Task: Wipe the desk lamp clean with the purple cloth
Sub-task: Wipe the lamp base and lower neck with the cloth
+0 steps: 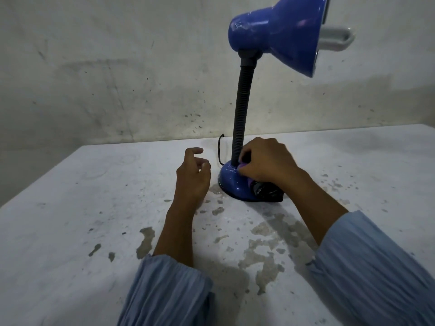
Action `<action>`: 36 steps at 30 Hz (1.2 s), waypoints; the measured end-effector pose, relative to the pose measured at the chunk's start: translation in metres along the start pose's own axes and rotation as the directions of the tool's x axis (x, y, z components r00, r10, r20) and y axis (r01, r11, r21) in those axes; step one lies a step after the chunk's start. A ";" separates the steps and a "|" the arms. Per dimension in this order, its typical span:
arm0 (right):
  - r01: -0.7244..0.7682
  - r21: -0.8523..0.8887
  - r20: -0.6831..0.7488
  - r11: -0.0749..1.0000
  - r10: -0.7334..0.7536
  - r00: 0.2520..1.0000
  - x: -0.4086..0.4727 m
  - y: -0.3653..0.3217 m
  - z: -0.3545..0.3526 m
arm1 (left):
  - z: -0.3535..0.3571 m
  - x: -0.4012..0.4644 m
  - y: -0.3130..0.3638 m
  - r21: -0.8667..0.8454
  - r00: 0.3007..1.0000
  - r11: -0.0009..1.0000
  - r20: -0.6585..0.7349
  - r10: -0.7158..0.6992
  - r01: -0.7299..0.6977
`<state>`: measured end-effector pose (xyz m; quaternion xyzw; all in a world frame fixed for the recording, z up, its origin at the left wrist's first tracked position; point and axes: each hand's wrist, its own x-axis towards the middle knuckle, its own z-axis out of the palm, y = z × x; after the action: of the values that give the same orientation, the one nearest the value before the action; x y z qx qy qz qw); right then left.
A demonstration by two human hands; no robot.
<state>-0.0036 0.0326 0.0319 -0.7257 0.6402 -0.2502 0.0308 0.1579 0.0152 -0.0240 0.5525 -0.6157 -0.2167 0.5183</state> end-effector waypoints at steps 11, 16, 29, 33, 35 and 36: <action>-0.010 -0.044 0.018 0.999 0.011 1.000 0.000 -0.001 -0.007 | -0.002 0.000 0.000 0.015 1.000 1.000 -0.010 -0.025 0.025; 0.172 0.243 0.333 0.955 -0.249 0.910 -0.002 -0.014 -0.010 | -0.002 -0.001 0.002 0.025 1.000 1.000 -0.016 -0.016 0.017; -0.113 -0.101 -0.098 0.988 0.104 0.990 0.003 0.017 -0.003 | 0.003 -0.004 0.005 0.059 0.994 0.997 0.090 -0.062 0.056; -0.031 -0.040 -0.104 0.999 0.026 0.994 0.002 0.007 -0.002 | 0.004 -0.005 0.005 0.065 0.993 0.997 0.109 -0.051 0.044; -0.016 0.040 0.007 0.999 0.016 1.000 0.003 0.005 -0.009 | 0.004 -0.005 0.004 0.067 0.992 0.997 0.113 -0.054 0.047; -0.027 0.120 0.082 0.992 0.017 0.996 0.004 0.004 -0.012 | 0.005 -0.005 0.004 0.067 0.992 0.997 0.113 -0.053 0.045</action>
<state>-0.0124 0.0316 0.0422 -0.7248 0.6301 -0.2588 0.1035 0.1510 0.0194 -0.0240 0.5705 -0.6374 -0.2409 0.4585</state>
